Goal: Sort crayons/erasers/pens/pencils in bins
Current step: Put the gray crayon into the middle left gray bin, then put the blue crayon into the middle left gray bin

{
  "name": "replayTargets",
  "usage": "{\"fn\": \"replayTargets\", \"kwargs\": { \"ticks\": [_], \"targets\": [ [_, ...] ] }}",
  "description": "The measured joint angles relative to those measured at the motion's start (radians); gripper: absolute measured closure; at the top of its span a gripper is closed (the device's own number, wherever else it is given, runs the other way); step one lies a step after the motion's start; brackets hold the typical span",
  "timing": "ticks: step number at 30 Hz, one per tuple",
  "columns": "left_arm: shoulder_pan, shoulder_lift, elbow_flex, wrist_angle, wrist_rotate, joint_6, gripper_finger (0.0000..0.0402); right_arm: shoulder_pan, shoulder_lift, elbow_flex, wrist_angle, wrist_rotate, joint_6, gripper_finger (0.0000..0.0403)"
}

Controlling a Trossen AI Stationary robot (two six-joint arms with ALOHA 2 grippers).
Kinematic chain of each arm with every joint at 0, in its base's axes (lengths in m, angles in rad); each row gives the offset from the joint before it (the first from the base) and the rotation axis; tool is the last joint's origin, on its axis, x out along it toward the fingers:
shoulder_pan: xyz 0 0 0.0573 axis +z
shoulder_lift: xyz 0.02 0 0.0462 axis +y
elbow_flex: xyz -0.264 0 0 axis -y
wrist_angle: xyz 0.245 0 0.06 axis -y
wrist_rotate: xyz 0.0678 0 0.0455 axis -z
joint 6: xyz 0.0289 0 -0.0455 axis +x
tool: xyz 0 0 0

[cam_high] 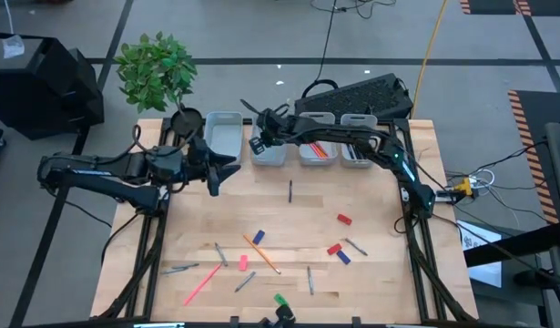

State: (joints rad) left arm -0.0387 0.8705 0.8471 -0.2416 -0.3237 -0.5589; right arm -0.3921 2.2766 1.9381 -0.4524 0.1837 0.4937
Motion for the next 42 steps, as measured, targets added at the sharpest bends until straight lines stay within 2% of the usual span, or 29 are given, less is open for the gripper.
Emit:
{"fn": "replayTargets", "kwargs": {
  "ticks": [8, 14, 22, 25, 30, 37, 42],
  "targets": [
    [0.000, 0.001, 0.000, -0.002, -0.015, -0.027, 0.0211, -0.004, 0.034, 0.000, -0.005, 0.024, -0.129, 0.0385],
    [0.000, 0.001, 0.000, 0.000, -0.018, -0.053, 0.0211, 0.023, 0.034, -0.002, -0.112, 0.027, -0.160, 0.0385],
    [0.000, 0.001, 0.000, 0.007, -0.019, -0.072, 0.0211, 0.050, 0.033, -0.067, -0.059, 0.027, -0.160, 0.0383],
    [0.000, 0.001, 0.000, 0.007, -0.019, -0.076, 0.0211, 0.050, 0.033, -0.089, -0.047, 0.024, -0.154, 0.0370],
    [0.000, 0.002, 0.000, 0.001, -0.019, -0.076, 0.0211, 0.054, 0.032, -0.091, -0.026, 0.027, -0.161, 0.0320],
    [-0.012, 0.050, -0.001, -0.049, -0.028, -0.077, 0.0211, 0.065, -0.100, -0.092, -0.015, 0.040, -0.202, 0.0267],
    [-0.046, 0.129, -0.002, -0.056, -0.029, -0.089, 0.0211, 0.122, -0.269, -0.092, -0.065, 0.157, -0.271, 0.0258]
  ]
}}
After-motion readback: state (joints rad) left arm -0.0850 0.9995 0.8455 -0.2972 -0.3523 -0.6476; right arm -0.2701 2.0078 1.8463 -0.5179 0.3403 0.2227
